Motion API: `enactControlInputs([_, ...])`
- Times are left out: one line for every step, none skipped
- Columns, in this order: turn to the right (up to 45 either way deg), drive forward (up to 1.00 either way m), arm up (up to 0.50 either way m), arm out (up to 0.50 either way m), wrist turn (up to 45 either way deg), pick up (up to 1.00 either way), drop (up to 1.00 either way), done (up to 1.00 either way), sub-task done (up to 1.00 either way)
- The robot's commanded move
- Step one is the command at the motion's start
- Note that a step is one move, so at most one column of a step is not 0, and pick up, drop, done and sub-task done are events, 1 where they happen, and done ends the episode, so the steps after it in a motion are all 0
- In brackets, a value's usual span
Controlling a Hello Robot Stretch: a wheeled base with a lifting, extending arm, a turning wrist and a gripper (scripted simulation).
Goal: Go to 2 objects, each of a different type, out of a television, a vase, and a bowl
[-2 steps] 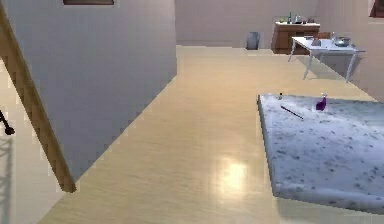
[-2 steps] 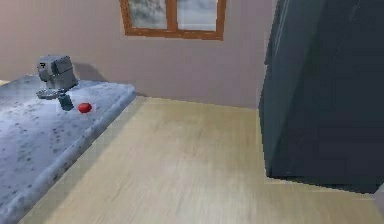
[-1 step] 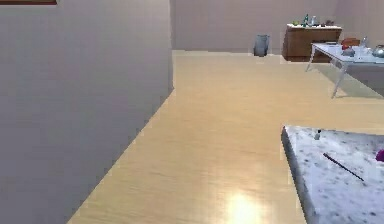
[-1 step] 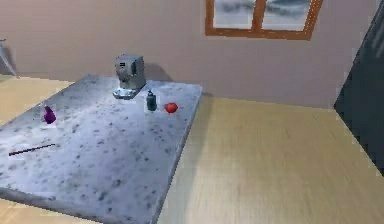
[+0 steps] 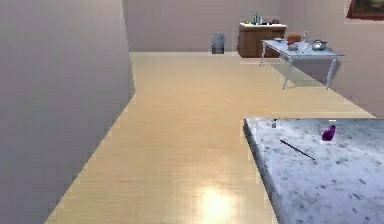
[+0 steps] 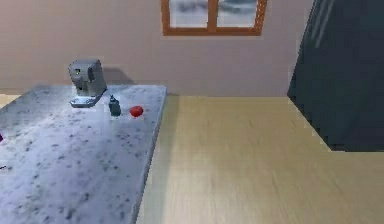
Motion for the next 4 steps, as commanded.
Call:
enactControlInputs([0.0,0.1,0.0,0.0,0.0,0.0,0.0,0.0,0.0])
enactControlInputs([0.0,1.0,0.0,0.0,0.0,0.0,0.0,0.0,0.0])
enactControlInputs([0.0,1.0,0.0,0.0,0.0,0.0,0.0,0.0,0.0])
enactControlInputs([6.0,0.0,0.0,0.0,0.0,0.0,0.0,0.0,0.0])
